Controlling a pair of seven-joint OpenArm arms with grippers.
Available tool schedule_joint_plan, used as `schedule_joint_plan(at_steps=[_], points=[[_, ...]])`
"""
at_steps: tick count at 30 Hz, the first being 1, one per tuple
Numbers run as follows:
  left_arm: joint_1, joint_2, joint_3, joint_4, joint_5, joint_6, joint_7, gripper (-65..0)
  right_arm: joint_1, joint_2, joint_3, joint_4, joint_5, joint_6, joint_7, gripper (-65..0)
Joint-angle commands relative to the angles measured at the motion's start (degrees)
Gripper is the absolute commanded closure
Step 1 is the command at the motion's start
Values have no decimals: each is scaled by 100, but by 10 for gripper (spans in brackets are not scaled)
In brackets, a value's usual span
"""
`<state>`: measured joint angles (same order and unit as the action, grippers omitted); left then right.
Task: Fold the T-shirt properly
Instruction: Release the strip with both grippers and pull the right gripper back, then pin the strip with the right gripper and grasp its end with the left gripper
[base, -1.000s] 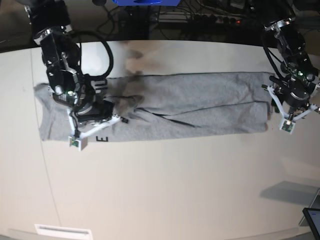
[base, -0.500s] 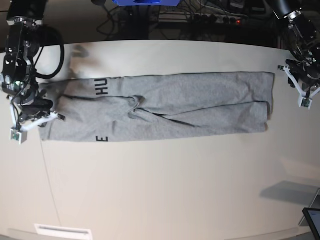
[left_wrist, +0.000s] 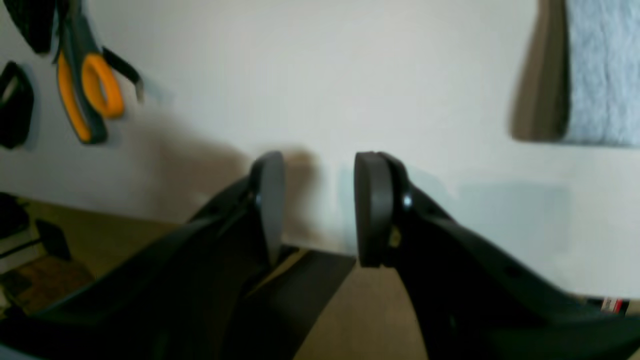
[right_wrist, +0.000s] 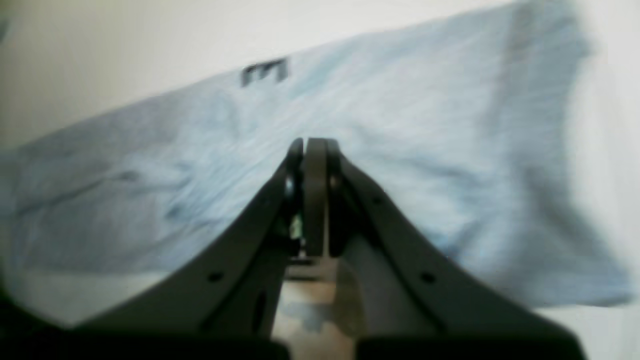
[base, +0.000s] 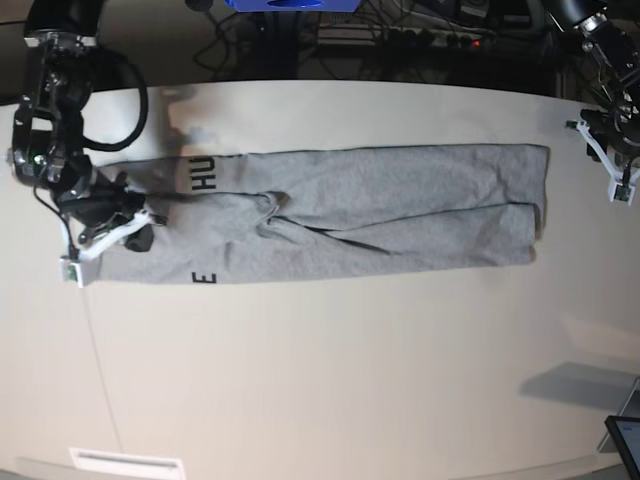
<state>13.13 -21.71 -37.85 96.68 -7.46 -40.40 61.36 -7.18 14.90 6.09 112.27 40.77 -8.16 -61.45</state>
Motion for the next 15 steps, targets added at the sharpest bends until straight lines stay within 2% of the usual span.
schedule_joint_plan(at_steps=[1,3,6,9,12,15], points=[[-25,-145,-35,77,127,40,-163,-230,72,1,-235,109,41,12,101,0],[-25,-101,-26,77,584,40,-347,-230,98,-105,-798,92,-363,-155,127,0],[-33,57,114,77,1217,40,-576,-230,239,-298,-1571,83,-1321,-867,110,0],[-33,154,237,68,1419,40,-646,-230,309,-360,-2275,65,-2324,-1412,84,0],[-33,180,255,68,1437,40,-646,-230,362,-439,-2547,-313,-2877,-1562,101,0],[-33,180,264,68,1419,40,-646,-230,353,-448,-2574,-840,-2965,-1553,303,0]])
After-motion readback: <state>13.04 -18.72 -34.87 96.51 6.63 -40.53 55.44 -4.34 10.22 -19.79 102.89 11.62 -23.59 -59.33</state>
